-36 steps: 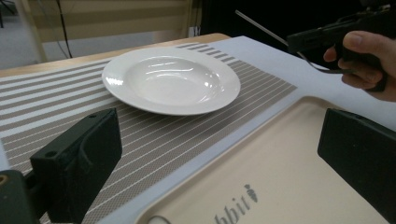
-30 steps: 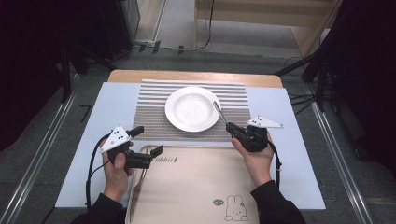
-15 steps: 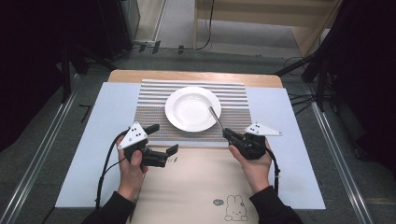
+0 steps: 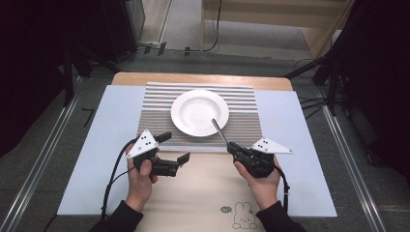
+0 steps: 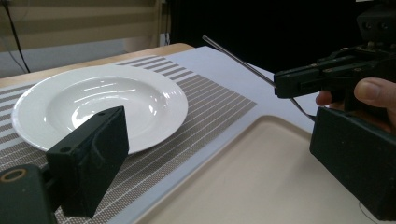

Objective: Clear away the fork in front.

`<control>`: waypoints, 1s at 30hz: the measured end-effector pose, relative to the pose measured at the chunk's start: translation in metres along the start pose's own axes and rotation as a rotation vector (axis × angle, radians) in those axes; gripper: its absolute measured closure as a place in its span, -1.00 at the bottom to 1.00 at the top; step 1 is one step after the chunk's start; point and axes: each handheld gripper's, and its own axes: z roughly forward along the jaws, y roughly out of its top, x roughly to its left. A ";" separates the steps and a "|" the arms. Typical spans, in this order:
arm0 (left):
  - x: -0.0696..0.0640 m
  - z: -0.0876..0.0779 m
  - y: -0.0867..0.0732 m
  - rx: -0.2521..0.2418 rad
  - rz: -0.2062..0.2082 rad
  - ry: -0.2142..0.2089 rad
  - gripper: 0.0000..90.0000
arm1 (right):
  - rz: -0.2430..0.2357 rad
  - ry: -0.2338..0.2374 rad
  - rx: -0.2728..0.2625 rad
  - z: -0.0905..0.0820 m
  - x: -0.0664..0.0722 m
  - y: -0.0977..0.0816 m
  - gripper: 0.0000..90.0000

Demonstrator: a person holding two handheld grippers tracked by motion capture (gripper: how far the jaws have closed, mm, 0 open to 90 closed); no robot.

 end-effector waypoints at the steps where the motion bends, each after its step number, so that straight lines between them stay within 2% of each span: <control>1: -0.001 0.000 0.000 -0.002 -0.004 -0.005 -0.91 | -0.003 0.004 -0.001 0.000 0.002 -0.001 0.86; 15: -0.013 0.003 0.001 -0.017 -0.014 -0.046 -0.91 | -0.045 0.070 -0.002 0.008 0.030 -0.007 0.86; 21: -0.015 0.003 0.001 -0.043 -0.048 -0.088 -0.91 | -0.048 0.102 -0.013 0.010 0.038 -0.008 0.86; 25: -0.017 0.005 0.001 -0.035 -0.065 -0.100 -0.91 | -0.062 0.114 -0.019 0.010 0.044 -0.008 0.86; 28: -0.018 0.006 0.001 -0.034 -0.077 -0.091 -0.73 | -0.070 0.121 -0.024 0.010 0.048 -0.009 0.86; 30: -0.018 0.006 0.001 -0.033 -0.083 -0.088 -0.70 | -0.077 0.127 -0.027 0.010 0.050 -0.009 0.86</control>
